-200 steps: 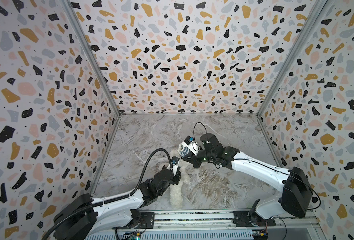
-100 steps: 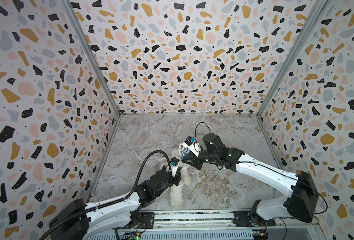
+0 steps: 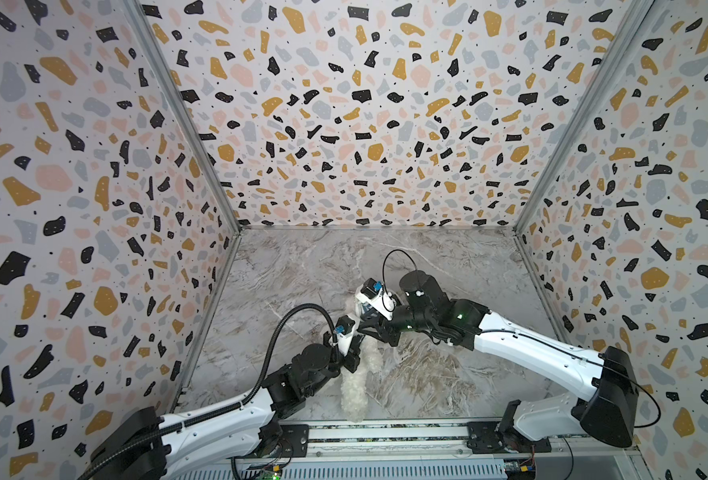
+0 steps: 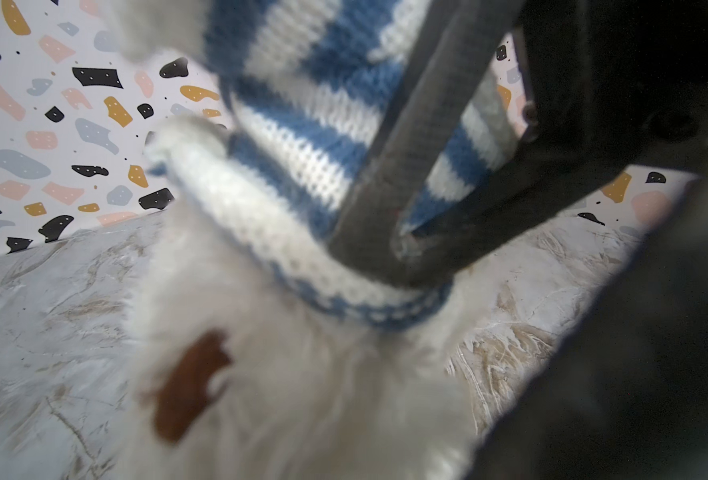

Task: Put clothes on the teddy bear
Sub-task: 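Pull the sweater opening down over the bear's head with the right gripper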

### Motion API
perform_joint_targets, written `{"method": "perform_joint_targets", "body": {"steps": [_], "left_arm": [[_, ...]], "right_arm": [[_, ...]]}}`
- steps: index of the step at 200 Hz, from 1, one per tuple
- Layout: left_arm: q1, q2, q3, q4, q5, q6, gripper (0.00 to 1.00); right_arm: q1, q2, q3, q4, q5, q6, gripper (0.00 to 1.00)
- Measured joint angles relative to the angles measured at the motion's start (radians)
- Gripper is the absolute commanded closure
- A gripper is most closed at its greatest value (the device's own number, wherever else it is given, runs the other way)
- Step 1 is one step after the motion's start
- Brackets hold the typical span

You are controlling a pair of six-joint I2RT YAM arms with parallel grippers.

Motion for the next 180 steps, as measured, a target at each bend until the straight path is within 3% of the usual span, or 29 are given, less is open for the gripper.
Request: {"method": "perform_joint_targets", "body": {"steps": [180], "left_arm": [[-0.006, -0.076, -0.027, 0.042, 0.031, -0.002, 1.00]], "right_arm": [[0.117, -0.127, 0.016, -0.065, 0.124, -0.098, 0.54]]}}
